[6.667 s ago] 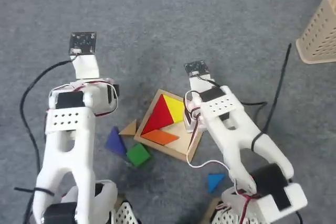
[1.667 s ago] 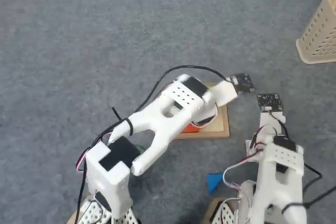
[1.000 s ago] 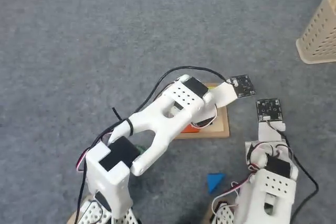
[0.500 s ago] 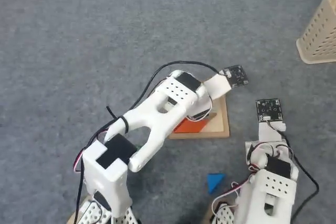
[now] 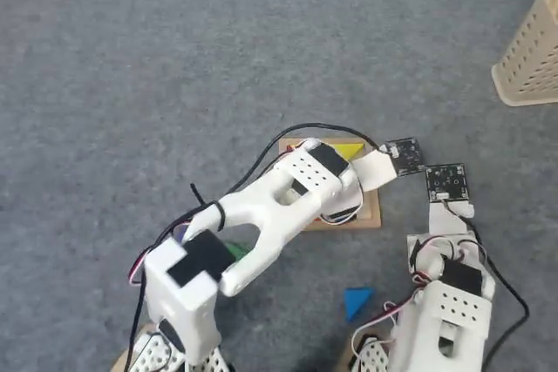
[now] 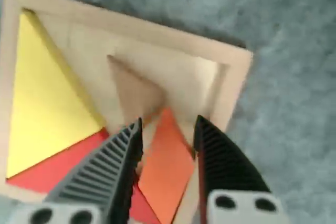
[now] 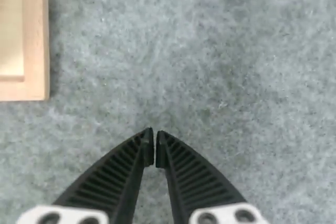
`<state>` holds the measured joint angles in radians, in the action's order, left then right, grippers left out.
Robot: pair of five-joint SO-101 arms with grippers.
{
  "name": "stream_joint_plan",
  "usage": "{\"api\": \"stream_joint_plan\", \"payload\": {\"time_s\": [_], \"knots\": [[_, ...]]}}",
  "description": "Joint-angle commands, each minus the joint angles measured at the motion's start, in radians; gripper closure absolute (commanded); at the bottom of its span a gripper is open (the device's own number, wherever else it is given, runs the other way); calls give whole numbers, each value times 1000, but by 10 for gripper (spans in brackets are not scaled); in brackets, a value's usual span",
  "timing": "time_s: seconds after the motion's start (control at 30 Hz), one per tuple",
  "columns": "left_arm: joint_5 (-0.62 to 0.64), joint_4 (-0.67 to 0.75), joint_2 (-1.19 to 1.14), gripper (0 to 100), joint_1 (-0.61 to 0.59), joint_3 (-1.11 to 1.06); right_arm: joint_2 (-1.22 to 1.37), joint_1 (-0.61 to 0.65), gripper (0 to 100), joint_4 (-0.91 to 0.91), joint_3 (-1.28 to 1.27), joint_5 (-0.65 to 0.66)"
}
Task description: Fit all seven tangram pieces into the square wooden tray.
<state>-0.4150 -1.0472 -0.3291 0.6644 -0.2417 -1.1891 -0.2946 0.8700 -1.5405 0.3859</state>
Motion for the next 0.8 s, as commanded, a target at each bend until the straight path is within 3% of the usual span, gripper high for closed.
{"api": "stream_joint_plan", "payload": {"time_s": [0.0, 0.77], "knots": [[11, 12, -25, 840, 8, 62, -21, -7, 964, 16, 11, 12], [123, 94, -28, 806, -49, 117, -21, -7, 964, 13, 11, 12]]}}
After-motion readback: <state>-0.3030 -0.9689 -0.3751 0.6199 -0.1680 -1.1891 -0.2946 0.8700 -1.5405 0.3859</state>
